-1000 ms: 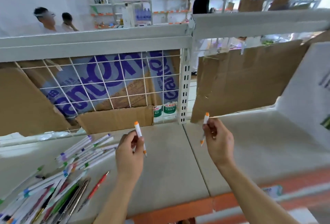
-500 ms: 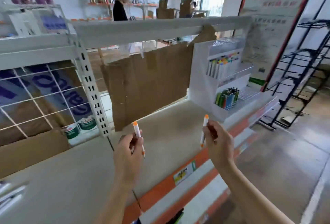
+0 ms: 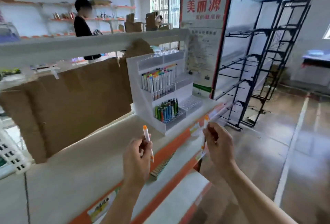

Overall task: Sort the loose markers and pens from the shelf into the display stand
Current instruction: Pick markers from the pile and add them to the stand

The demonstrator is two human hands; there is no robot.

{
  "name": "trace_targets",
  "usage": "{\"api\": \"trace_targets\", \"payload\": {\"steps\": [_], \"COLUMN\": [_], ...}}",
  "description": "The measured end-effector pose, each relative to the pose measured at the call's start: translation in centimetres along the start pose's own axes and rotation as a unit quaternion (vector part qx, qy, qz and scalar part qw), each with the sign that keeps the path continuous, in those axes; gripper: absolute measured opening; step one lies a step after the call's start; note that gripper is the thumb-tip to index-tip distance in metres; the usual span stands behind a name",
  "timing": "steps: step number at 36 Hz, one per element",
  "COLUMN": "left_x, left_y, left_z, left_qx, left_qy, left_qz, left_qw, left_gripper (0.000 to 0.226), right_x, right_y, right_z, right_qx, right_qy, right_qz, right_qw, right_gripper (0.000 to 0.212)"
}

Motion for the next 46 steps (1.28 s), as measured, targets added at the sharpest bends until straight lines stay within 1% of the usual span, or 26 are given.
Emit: {"api": "trace_targets", "payload": {"steps": [3, 5, 6, 8, 11, 13, 16, 18, 21, 26, 28, 31, 33, 35, 37, 39, 42, 46], "left_x": [-0.4, -1.0, -1.4, -2.2, -3.9, -5.0, -7.8, -10.1, -12.9, -16.3, -17.1, -18.0, -18.6, -19.3, -20.0, -20.4, -21.0, -21.5], "left_y": [0.9, 1.2, 1.3, 1.4, 1.3, 1.2, 0.5, 0.1, -0.1, -1.0, -1.3, -0.8, -0.3, -0.1, -0.2, -0.1, 0.2, 0.7], "left_z": [-2.6, -4.1, -4.8, -6.4, -8.8, -10.0, -12.1, -13.4, -14.8, -17.1, -17.9, -18.7, -19.4, -20.1, -21.1, -22.0, -23.5, -25.8], "left_qx": [0.003, 0.006, 0.007, 0.010, 0.020, 0.020, 0.017, 0.005, 0.010, -0.023, -0.030, -0.007, 0.004, 0.004, -0.005, -0.018, -0.037, -0.050], "left_qy": [-0.019, -0.025, -0.027, -0.028, -0.027, -0.035, -0.035, -0.020, -0.004, 0.018, 0.023, 0.026, 0.027, 0.038, 0.044, 0.051, 0.077, 0.108], "left_qz": [0.005, 0.001, -0.002, -0.002, 0.003, 0.005, 0.000, -0.008, -0.014, -0.017, -0.018, -0.021, -0.017, -0.019, -0.015, -0.007, -0.008, -0.004], "left_qw": [1.000, 1.000, 1.000, 1.000, 0.999, 0.999, 0.999, 1.000, 1.000, 0.999, 0.999, 0.999, 0.999, 0.999, 0.999, 0.999, 0.996, 0.993], "left_gripper": [0.012, 0.012, 0.011, 0.009, 0.007, 0.009, 0.012, 0.012, 0.014, 0.004, 0.006, 0.019, 0.024, 0.025, 0.021, 0.014, 0.015, 0.015], "right_x": [-1.6, -2.7, -3.2, -4.4, -6.7, -7.9, -11.0, -13.4, -16.7, -21.1, -22.7, -24.9, -26.3, -27.7, -29.2, -30.7, -32.7, -35.1], "right_y": [1.6, 2.6, 3.2, 4.6, 6.5, 6.9, 7.3, 7.4, 7.4, 7.4, 7.5, 7.8, 7.9, 8.2, 9.0, 9.9, 10.9, 11.6], "right_z": [0.9, 1.1, 1.1, 0.9, -0.2, -0.9, -2.6, -4.1, -6.2, -8.7, -9.7, -11.1, -11.7, -12.5, -13.5, -14.5, -15.9, -17.7], "right_qx": [-0.004, -0.011, -0.006, 0.005, -0.009, -0.018, 0.003, 0.005, 0.030, 0.024, 0.026, 0.023, 0.012, -0.009, -0.024, -0.034, -0.054, -0.086], "right_qy": [0.008, 0.011, 0.016, 0.025, 0.029, 0.022, 0.023, 0.019, 0.009, 0.013, 0.012, 0.006, 0.014, 0.021, 0.018, 0.010, -0.002, -0.062], "right_qz": [-0.008, -0.013, -0.015, -0.015, -0.019, -0.018, -0.004, -0.008, -0.002, 0.013, 0.018, 0.020, 0.015, 0.017, 0.024, 0.036, 0.079, 0.094], "right_qw": [1.000, 1.000, 1.000, 1.000, 0.999, 0.999, 1.000, 1.000, 1.000, 1.000, 0.999, 1.000, 1.000, 1.000, 0.999, 0.999, 0.995, 0.990], "right_gripper": [0.009, 0.005, 0.009, 0.014, 0.022, 0.023, 0.038, 0.035, 0.020, 0.018, 0.017, 0.011, 0.006, 0.009, 0.012, 0.009, 0.003, 0.002]}}
Point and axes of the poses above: each hand's wrist, its own x-axis away from the middle knuckle, its own z-axis out of the back of the hand, y = z × x, the point moved 2 cm from there along -x, towards the middle knuckle, and after that the axes turned 6 degrees about y, right-handed, at the moved point
